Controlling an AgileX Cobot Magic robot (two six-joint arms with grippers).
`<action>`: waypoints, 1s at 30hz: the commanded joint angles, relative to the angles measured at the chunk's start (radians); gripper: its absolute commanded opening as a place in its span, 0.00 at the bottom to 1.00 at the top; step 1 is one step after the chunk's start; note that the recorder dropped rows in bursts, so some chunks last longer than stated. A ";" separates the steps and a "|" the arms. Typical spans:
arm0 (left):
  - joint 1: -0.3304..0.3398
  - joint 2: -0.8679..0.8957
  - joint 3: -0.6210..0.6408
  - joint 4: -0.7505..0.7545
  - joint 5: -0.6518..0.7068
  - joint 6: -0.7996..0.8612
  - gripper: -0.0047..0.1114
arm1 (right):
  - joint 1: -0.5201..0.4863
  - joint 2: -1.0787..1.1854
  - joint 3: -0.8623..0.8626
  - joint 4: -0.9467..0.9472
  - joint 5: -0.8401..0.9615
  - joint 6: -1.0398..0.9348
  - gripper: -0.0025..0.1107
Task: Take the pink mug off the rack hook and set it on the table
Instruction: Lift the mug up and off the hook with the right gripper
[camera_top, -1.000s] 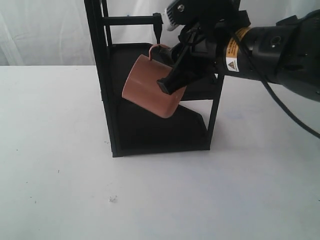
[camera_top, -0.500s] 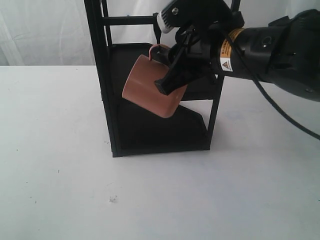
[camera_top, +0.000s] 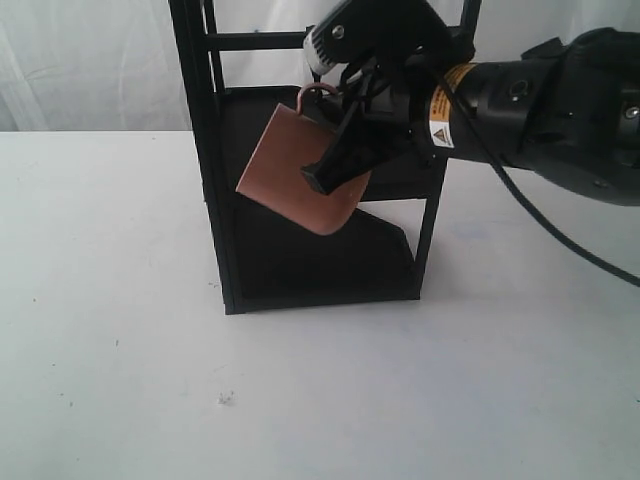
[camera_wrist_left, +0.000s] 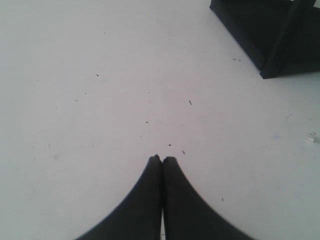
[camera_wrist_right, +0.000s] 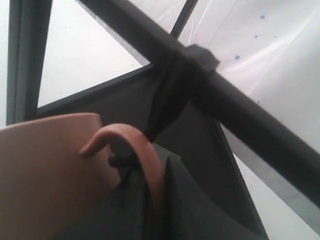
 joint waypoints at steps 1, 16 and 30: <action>-0.002 -0.005 0.002 -0.007 -0.001 -0.001 0.04 | -0.006 -0.001 -0.004 0.003 -0.041 -0.003 0.02; -0.002 -0.005 0.002 -0.007 -0.001 -0.001 0.04 | -0.006 -0.077 -0.002 0.003 0.043 0.005 0.02; -0.002 -0.005 0.002 -0.007 -0.001 -0.001 0.04 | 0.021 -0.083 -0.002 0.047 0.091 0.008 0.02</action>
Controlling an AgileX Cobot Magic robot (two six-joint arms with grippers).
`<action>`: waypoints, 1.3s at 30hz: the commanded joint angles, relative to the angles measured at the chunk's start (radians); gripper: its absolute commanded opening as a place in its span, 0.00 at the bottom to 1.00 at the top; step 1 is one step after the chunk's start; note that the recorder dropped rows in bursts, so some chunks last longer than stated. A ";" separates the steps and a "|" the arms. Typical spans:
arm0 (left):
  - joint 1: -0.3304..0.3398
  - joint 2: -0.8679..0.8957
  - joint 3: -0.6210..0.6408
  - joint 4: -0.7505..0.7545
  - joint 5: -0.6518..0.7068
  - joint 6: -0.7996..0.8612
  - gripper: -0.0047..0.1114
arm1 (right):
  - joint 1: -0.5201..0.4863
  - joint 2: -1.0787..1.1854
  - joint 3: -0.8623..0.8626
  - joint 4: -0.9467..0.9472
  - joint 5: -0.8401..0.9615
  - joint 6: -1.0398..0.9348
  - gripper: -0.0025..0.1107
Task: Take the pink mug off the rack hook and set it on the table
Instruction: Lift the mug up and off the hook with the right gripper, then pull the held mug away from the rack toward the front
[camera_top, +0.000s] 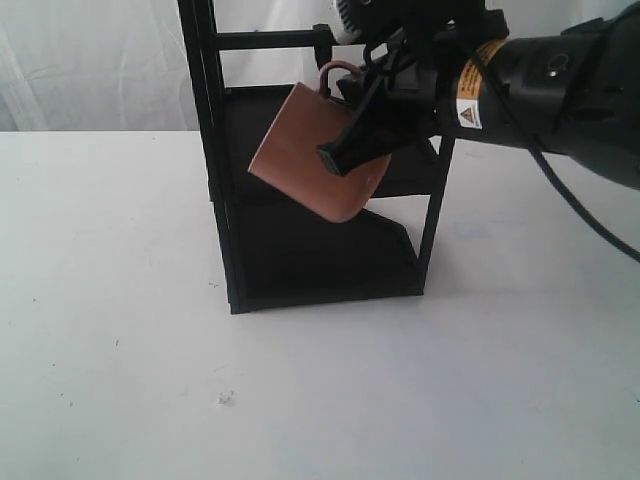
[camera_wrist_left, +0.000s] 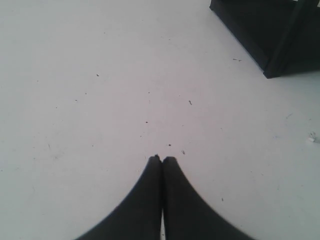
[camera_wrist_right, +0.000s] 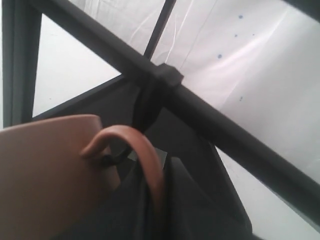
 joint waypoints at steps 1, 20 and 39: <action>-0.002 -0.005 0.002 -0.007 -0.001 -0.001 0.04 | 0.033 -0.013 -0.002 0.009 0.015 -0.001 0.02; -0.002 -0.005 0.002 -0.007 -0.001 -0.001 0.04 | 0.108 -0.151 0.034 0.114 0.106 0.006 0.02; -0.002 -0.005 0.002 -0.007 -0.001 -0.001 0.04 | 0.110 -0.611 0.600 0.330 -0.405 0.072 0.02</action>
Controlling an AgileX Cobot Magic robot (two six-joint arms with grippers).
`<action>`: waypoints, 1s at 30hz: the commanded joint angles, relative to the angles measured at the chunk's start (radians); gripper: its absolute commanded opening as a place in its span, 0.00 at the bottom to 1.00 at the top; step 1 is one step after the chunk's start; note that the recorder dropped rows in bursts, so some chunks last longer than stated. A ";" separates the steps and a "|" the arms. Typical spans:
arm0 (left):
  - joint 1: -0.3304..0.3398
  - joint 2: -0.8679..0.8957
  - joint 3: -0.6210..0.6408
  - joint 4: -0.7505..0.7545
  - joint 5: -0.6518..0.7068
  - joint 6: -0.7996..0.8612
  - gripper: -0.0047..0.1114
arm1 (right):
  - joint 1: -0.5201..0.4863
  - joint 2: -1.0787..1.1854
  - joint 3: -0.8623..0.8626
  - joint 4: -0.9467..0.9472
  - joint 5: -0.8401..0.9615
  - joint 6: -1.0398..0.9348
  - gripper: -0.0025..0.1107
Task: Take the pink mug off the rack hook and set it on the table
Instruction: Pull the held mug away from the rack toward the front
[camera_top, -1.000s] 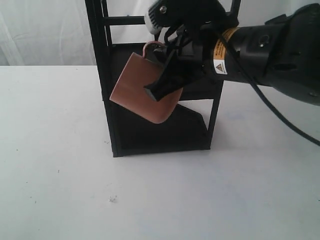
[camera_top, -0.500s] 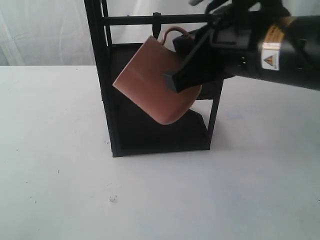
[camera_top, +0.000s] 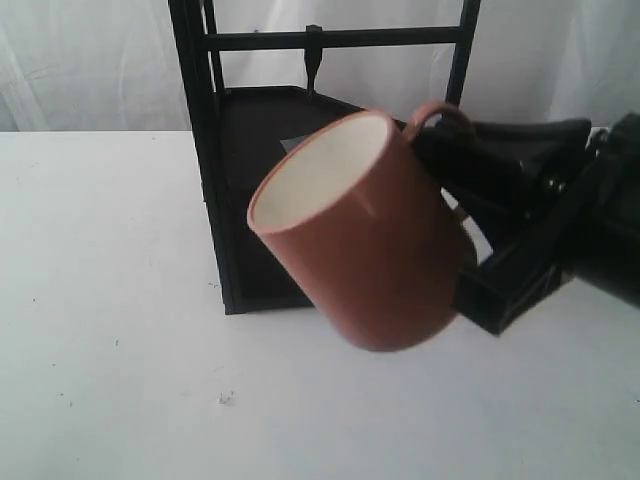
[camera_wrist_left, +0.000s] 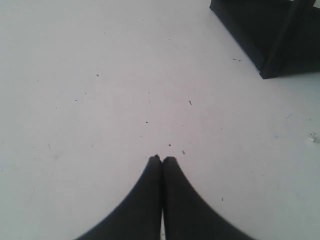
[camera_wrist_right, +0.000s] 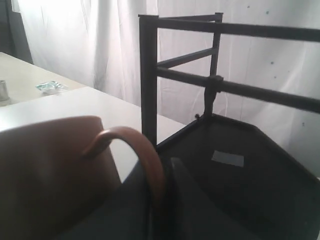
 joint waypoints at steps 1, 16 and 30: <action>-0.002 -0.005 0.002 -0.007 -0.001 -0.001 0.04 | 0.003 -0.015 0.112 0.009 -0.203 0.022 0.02; -0.002 -0.005 0.002 -0.007 -0.001 -0.001 0.04 | 0.003 -0.011 0.279 0.107 -0.377 -0.037 0.02; -0.002 -0.005 0.002 -0.007 -0.001 -0.001 0.04 | 0.003 -0.011 0.443 0.312 -0.619 -0.124 0.02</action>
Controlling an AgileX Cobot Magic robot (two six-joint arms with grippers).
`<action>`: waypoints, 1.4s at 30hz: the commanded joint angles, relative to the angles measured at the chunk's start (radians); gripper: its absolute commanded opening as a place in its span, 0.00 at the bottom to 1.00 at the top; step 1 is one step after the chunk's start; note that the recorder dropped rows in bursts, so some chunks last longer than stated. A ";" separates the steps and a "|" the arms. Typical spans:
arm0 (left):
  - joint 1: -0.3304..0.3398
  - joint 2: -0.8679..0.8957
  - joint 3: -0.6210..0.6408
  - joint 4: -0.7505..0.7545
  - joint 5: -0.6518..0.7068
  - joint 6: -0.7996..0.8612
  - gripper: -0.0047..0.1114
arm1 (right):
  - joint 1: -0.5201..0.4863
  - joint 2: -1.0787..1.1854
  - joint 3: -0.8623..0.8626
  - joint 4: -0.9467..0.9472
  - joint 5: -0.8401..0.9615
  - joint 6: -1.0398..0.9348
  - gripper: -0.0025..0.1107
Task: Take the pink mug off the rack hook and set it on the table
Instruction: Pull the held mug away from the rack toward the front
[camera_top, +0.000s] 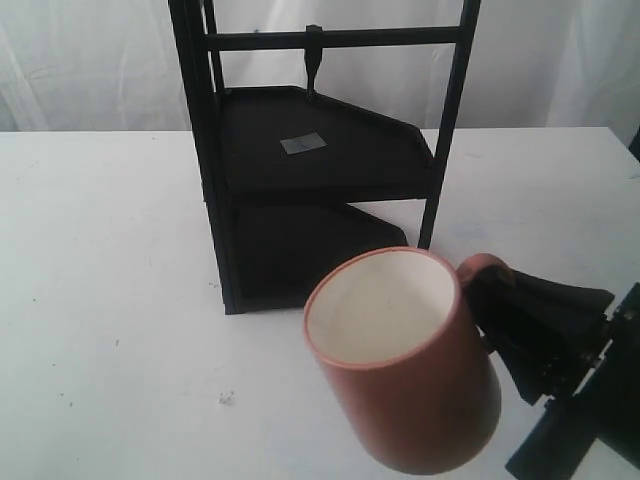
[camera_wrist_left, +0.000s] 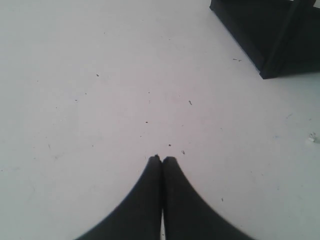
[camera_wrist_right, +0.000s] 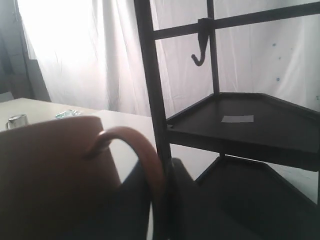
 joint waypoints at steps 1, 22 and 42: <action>-0.002 -0.005 0.002 -0.007 -0.001 -0.001 0.04 | 0.003 -0.006 0.026 0.047 -0.091 -0.014 0.02; -0.002 -0.005 0.002 -0.007 -0.001 -0.001 0.04 | 0.003 -0.006 0.074 0.163 -0.172 -0.058 0.02; -0.002 -0.005 0.002 -0.007 -0.001 -0.001 0.04 | -0.013 0.090 -0.176 0.514 0.127 -0.462 0.02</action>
